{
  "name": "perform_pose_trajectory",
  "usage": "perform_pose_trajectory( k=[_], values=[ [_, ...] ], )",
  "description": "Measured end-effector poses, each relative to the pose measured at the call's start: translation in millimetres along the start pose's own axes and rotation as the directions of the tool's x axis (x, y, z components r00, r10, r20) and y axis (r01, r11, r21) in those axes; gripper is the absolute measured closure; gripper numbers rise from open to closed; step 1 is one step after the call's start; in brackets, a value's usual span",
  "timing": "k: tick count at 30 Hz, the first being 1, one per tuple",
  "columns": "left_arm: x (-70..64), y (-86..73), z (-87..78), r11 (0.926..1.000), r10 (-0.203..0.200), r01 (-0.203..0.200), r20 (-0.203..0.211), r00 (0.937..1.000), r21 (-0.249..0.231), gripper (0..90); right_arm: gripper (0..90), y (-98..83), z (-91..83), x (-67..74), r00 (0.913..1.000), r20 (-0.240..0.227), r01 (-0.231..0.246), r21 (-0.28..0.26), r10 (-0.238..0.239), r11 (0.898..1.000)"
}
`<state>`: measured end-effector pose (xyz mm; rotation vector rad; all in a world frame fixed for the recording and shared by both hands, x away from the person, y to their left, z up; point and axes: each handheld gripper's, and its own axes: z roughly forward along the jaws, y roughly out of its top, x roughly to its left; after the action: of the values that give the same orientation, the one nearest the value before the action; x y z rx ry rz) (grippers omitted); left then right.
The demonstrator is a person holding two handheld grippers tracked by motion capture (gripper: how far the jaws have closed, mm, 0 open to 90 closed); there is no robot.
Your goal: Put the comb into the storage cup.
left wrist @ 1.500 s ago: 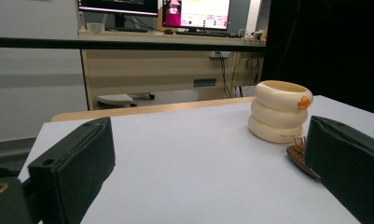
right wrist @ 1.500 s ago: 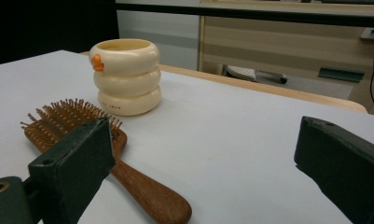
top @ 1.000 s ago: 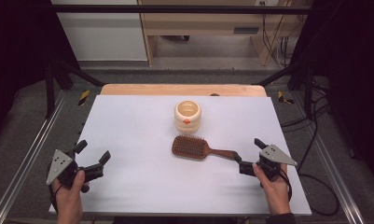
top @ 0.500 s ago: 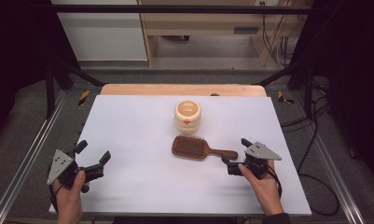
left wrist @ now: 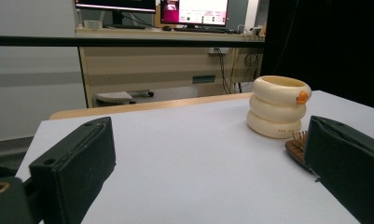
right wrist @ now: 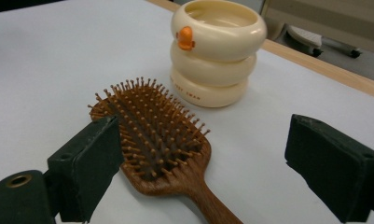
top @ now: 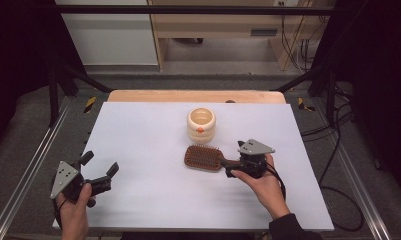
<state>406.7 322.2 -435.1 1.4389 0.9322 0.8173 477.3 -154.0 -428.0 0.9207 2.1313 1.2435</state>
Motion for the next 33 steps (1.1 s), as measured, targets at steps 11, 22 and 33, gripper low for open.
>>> perform_pose_trajectory(
  k=[11,22,33],
  values=[
    [-1.2,0.1,0.8,1.0,0.002,-0.002,0.012,0.9999,-0.001,2.5,53.2,19.7,29.3,5.4,0.9967,-0.009,0.081,0.094,-0.081,0.992],
    [-1.5,-0.1,1.5,1.0,0.002,-0.002,0.017,0.9999,0.0,2.7,84.3,12.7,54.5,-4.5,0.9981,0.002,0.06,0.184,-0.062,0.981],
    [-2.1,-0.4,2.2,1.0,0.002,-0.002,0.02,0.9998,0.003,2.7,90.0,3.9,74.1,-23.8,0.9993,0.038,-0.014,0.267,0.004,0.964]
  ],
)
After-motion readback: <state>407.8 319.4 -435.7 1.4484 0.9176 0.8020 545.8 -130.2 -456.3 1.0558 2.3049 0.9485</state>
